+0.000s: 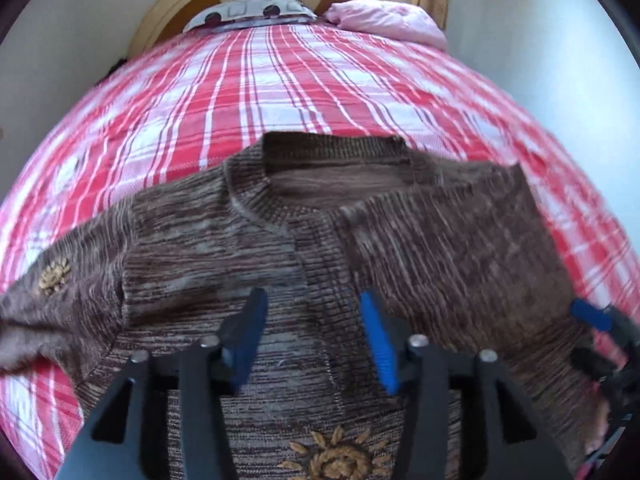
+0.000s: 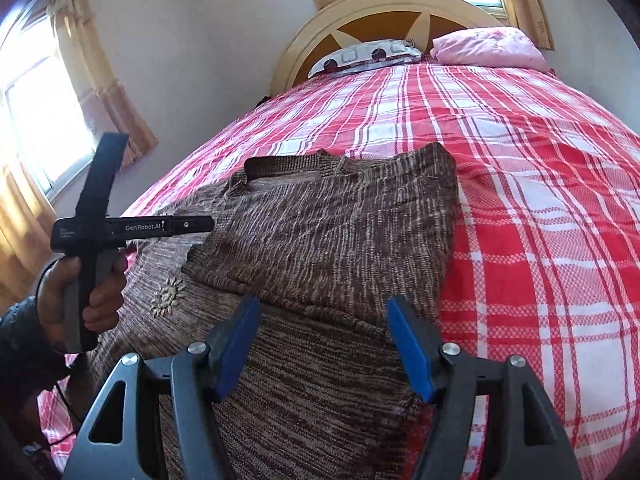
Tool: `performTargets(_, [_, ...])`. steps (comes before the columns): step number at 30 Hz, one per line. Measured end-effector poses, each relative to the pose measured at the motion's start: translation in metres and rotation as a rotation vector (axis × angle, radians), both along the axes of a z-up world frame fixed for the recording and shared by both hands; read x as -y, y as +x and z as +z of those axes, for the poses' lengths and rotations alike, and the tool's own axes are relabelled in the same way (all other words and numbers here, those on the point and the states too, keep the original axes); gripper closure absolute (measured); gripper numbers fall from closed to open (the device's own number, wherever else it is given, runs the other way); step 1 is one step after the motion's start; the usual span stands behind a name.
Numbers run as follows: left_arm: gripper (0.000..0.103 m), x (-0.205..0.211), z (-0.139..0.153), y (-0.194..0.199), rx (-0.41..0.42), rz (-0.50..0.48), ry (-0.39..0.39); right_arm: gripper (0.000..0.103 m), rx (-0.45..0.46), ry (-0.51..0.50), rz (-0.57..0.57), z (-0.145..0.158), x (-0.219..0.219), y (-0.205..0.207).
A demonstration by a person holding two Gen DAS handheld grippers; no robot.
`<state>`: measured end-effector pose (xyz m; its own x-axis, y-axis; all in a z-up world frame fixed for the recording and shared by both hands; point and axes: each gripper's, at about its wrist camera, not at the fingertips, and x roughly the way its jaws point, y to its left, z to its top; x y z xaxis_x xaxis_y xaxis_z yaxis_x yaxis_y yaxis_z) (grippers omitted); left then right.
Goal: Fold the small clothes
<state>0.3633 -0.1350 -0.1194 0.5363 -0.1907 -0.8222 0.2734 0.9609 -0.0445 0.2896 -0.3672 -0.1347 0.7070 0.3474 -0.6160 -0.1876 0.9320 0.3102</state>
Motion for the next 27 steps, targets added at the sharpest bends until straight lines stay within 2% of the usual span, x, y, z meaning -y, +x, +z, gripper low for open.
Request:
performTargets(3, [0.05, 0.002, -0.011, 0.0, -0.053, 0.013, 0.034, 0.036, 0.017, 0.003, 0.0, 0.002, 0.001, -0.002])
performTargets(4, [0.051, 0.0, -0.011, -0.004, -0.044, 0.012, 0.019, 0.036, 0.021, 0.007, -0.001, 0.003, 0.002, -0.003])
performTargets(5, [0.056, -0.001, -0.01, -0.007, -0.037, 0.004, 0.012, 0.036, 0.029, 0.013, -0.002, 0.003, 0.003, -0.004])
performTargets(6, [0.068, -0.001, -0.01, -0.009, -0.035, -0.009, 0.012, 0.036, 0.032, 0.016, -0.002, 0.004, 0.004, -0.004])
performTargets(7, [0.076, 0.0, -0.01, -0.012, -0.031, -0.028, 0.005, 0.036, 0.035, 0.016, -0.004, 0.004, 0.004, -0.005])
performTargets(8, [0.093, 0.001, -0.009, -0.014, -0.026, -0.033, 0.005, 0.036, 0.04, 0.015, -0.005, 0.005, 0.004, -0.006])
performTargets(13, [0.094, -0.002, -0.009, -0.014, -0.005, -0.013, 0.044, 0.036, 0.082, 0.006, -0.017, 0.016, 0.004, -0.013])
performTargets(15, [0.094, -0.005, -0.008, -0.019, -0.003, -0.015, 0.037, 0.033, 0.04, -0.016, -0.017, 0.01, 0.001, -0.007])
performTargets(17, [0.094, -0.002, -0.008, -0.021, 0.005, -0.022, 0.047, 0.033, -0.061, -0.045, -0.013, -0.004, -0.003, 0.006])
performTargets(19, [0.094, 0.001, -0.008, -0.023, 0.014, -0.026, 0.062, 0.033, -0.049, -0.055, -0.004, -0.003, -0.005, 0.005])
performTargets(22, [0.092, -0.001, -0.009, -0.024, 0.014, -0.016, 0.064, 0.033, 0.02, -0.028, 0.056, 0.006, -0.01, -0.006])
performTargets(27, [0.091, -0.006, -0.011, -0.029, 0.034, -0.007, 0.073, 0.033, 0.047, 0.02, 0.037, 0.008, 0.0, -0.01])
